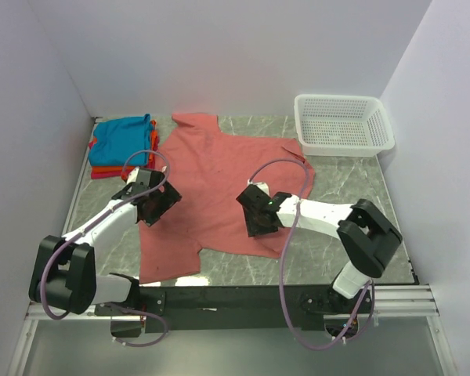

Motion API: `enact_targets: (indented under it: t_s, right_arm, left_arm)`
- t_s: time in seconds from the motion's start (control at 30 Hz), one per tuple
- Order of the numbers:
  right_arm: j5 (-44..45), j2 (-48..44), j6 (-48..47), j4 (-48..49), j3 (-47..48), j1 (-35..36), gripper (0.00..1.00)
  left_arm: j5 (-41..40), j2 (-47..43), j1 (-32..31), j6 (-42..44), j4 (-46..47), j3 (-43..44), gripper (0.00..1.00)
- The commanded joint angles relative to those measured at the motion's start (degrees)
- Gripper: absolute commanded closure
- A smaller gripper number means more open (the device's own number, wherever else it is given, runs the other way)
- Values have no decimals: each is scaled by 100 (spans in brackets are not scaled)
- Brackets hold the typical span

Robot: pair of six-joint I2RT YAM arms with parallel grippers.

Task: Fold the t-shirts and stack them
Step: Flatten the tshirt out

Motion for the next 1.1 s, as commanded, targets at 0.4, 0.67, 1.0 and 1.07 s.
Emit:
enact_targets:
  t_s: [0.4, 0.67, 1.0, 1.07]
  right_arm:
    - [433, 272, 600, -282, -73, 86, 87]
    - [662, -404, 785, -731, -345, 86, 89]
    - [169, -862, 644, -309, -847, 16, 89]
    - [371, -932, 785, -476, -899, -72, 96]
  left_arm:
    - [-280, 104, 230, 173, 310, -412, 0]
    - [-307, 297, 274, 111, 327, -526, 1]
    - [-359, 658, 371, 103, 20, -526, 1]
    - [-368, 649, 397, 94, 20, -535, 1]
